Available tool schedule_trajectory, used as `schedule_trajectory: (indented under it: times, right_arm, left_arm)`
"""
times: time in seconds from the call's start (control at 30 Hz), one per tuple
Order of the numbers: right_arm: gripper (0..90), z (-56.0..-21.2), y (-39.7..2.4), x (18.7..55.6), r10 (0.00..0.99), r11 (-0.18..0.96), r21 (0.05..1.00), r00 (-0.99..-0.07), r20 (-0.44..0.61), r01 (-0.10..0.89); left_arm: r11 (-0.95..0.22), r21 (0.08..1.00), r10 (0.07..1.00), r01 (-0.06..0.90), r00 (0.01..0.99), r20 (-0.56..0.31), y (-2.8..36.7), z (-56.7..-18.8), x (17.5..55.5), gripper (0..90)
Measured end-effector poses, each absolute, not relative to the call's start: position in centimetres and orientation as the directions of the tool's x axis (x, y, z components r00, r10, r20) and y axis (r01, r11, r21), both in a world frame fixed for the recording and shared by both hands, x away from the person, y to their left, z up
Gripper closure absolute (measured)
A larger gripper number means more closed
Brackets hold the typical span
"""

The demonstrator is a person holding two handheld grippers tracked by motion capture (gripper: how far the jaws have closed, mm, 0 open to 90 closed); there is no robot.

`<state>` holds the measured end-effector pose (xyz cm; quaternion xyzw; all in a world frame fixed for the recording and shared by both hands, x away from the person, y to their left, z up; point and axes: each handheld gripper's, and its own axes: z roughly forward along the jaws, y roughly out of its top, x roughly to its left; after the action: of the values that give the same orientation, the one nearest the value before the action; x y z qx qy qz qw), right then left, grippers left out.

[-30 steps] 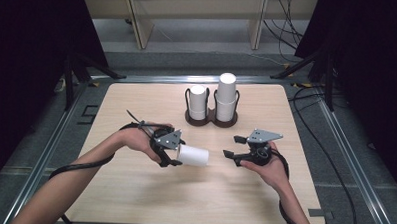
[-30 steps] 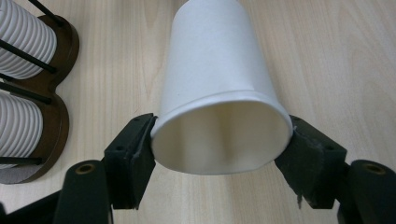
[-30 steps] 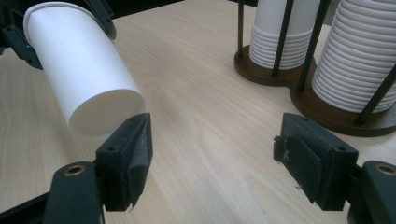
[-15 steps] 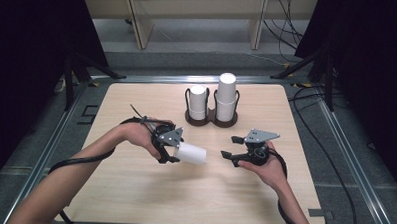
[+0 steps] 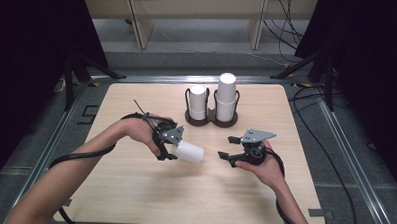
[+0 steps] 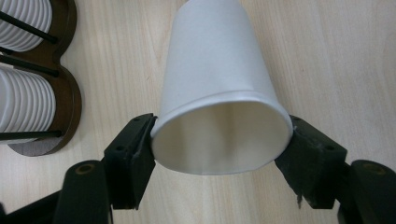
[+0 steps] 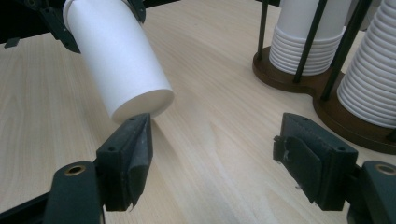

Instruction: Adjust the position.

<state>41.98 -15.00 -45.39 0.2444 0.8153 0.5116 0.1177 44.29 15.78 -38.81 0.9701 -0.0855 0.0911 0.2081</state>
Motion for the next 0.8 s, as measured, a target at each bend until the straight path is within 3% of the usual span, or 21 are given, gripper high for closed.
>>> schedule_trajectory:
  times: [0.8]
  right_arm:
    - [27.5,-44.5,-12.0,42.3,0.435,0.446,0.864,-0.9,0.02,0.235]
  left_arm:
    - [-0.941,0.279,-0.145,-0.194,0.971,0.188,14.8,-38.1,44.8,30.8]
